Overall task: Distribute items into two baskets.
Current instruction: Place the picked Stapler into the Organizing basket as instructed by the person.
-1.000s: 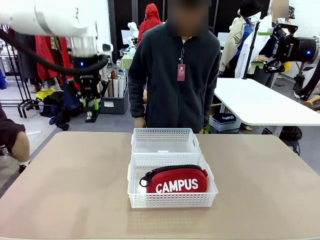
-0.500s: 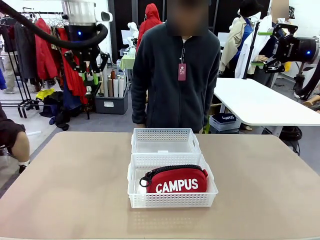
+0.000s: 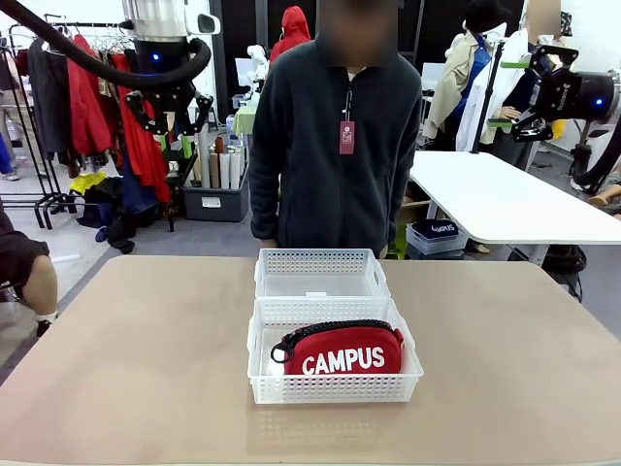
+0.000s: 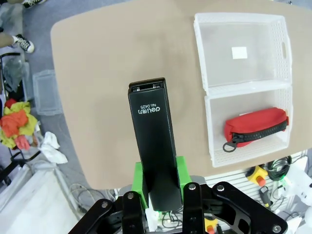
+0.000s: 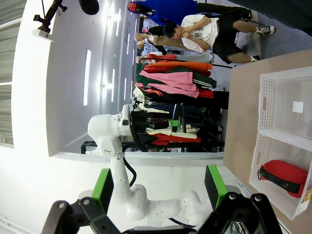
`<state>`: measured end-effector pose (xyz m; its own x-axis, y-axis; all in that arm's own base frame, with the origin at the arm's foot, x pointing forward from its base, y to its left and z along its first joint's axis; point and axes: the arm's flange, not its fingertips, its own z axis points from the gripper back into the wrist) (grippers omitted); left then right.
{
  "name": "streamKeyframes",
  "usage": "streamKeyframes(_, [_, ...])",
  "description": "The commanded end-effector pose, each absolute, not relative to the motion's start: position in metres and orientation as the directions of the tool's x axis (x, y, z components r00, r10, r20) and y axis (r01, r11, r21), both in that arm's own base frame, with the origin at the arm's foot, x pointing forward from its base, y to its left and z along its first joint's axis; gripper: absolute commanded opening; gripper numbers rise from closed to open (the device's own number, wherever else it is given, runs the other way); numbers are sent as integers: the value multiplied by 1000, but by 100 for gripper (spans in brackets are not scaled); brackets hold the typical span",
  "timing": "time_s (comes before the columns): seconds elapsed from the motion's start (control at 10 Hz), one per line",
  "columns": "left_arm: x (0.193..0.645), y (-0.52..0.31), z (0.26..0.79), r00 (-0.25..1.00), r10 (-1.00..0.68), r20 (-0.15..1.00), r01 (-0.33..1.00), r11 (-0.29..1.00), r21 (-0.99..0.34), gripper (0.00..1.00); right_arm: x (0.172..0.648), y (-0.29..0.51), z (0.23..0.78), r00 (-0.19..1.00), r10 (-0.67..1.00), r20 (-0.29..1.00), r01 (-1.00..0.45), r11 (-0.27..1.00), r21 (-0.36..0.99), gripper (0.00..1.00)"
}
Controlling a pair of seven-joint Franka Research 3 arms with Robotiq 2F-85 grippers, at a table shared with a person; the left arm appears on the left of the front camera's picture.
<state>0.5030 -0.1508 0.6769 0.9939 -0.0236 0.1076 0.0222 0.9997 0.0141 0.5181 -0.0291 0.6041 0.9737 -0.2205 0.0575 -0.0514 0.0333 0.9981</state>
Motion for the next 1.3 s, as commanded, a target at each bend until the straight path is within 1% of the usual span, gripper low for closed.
streamKeyframes(0.0, [499, -149, 678, 994, -20, 108, 19, 1000, 11, 0, 517, -27, 606, 974, -218, 60, -54, 33, 998, 100])
streamKeyframes(1.2, [499, -149, 678, 994, -20, 108, 19, 1000, 11, 0, 517, -27, 606, 974, -218, 60, -54, 33, 998, 100])
